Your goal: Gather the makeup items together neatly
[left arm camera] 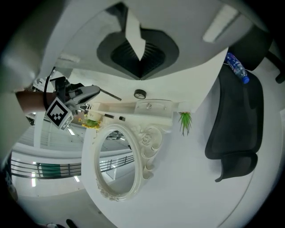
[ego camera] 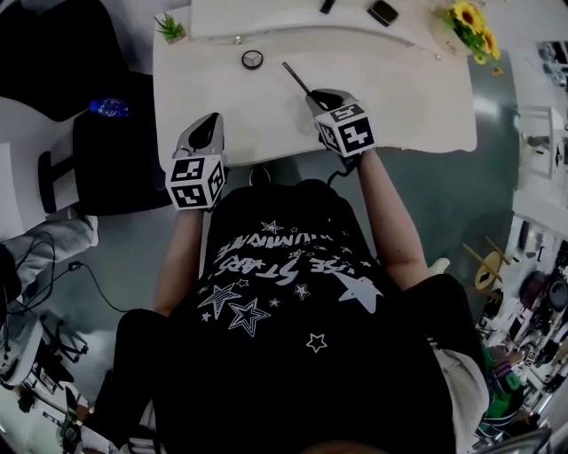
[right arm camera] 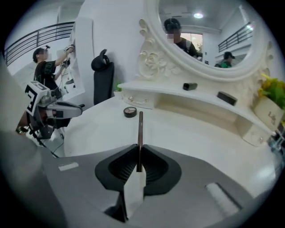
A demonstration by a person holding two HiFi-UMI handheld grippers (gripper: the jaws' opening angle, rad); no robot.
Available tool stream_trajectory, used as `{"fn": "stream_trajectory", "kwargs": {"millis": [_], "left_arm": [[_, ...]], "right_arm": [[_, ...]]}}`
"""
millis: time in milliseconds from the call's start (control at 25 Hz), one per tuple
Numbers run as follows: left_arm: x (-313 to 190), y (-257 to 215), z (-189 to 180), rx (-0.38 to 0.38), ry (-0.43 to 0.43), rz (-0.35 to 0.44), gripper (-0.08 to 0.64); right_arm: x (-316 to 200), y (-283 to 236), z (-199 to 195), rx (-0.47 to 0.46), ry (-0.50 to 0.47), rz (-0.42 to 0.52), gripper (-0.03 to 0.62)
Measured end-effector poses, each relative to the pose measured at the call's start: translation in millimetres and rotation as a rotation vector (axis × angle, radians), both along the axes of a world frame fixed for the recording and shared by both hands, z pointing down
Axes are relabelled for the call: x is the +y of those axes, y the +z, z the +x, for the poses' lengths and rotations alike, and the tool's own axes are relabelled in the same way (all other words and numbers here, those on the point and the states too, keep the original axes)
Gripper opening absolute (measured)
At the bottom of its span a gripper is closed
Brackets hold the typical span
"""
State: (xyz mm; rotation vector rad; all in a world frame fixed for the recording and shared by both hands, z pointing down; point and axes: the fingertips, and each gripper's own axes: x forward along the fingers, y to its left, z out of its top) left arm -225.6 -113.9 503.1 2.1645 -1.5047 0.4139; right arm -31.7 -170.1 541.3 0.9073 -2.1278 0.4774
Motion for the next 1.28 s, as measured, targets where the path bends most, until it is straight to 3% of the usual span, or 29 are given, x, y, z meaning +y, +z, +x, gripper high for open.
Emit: {"fn": "stream_trajectory", "kwargs": {"millis": [280, 640, 1160, 1280], "left_arm": [[-8, 0, 23, -0.003, 0.07, 0.001, 0.002], [-11, 4, 33, -0.016, 0.114, -0.014, 0.002], [-12, 10, 44, -0.023, 0.123, -0.034, 0.002], [-14, 9, 47, -0.025, 0.127, -0.032, 0.002]], "right_arm": [[2, 4, 29, -0.045, 0.281, -0.021, 0.067], [7, 18, 25, -0.052, 0.438, -0.082, 0.067], [10, 23, 22, -0.034, 0.478, -0.104, 0.076], [9, 20, 21, -0.038, 0.442, -0.096, 0.152]]}}
